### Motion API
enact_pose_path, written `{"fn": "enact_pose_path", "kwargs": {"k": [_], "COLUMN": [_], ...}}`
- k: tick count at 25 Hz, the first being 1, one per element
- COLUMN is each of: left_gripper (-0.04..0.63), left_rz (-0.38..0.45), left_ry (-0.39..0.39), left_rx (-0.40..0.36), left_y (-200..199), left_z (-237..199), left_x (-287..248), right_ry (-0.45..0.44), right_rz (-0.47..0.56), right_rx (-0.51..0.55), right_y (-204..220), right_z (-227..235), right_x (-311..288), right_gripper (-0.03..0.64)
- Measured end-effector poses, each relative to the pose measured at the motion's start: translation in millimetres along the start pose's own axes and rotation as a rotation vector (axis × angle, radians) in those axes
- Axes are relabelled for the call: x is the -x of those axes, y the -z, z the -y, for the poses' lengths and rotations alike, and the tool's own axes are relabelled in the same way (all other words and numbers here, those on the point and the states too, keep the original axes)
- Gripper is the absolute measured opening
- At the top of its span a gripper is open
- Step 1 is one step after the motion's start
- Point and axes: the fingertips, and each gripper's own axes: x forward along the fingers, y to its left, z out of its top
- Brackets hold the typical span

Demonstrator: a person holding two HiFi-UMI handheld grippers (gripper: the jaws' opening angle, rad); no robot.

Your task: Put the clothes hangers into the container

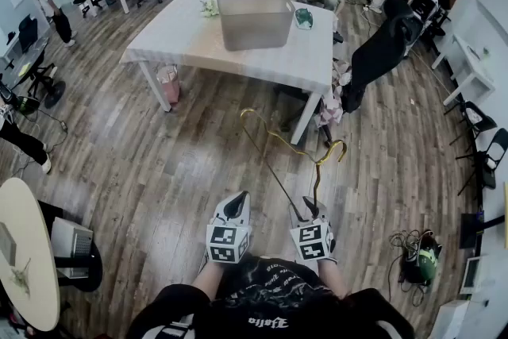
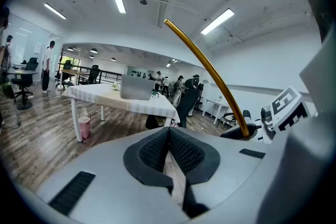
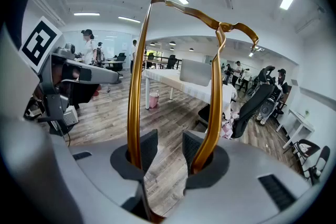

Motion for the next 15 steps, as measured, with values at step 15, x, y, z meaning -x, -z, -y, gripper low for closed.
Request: {"fn": "enact_pose_path", "kwargs": {"k": [15], "left_gripper": [0.02], "left_rz": [0.014], "left_ry": [0.01], "left_rx": [-0.016], "left_y": [-12], "left_z": [-49], "left_x": [3], "right_ry": [0.018], "right_rz": [0.026], "right_rx": [-0.054], "right_y": [-27], "right_z": [-27], "right_x": [-30], "right_gripper": [0.169]}}
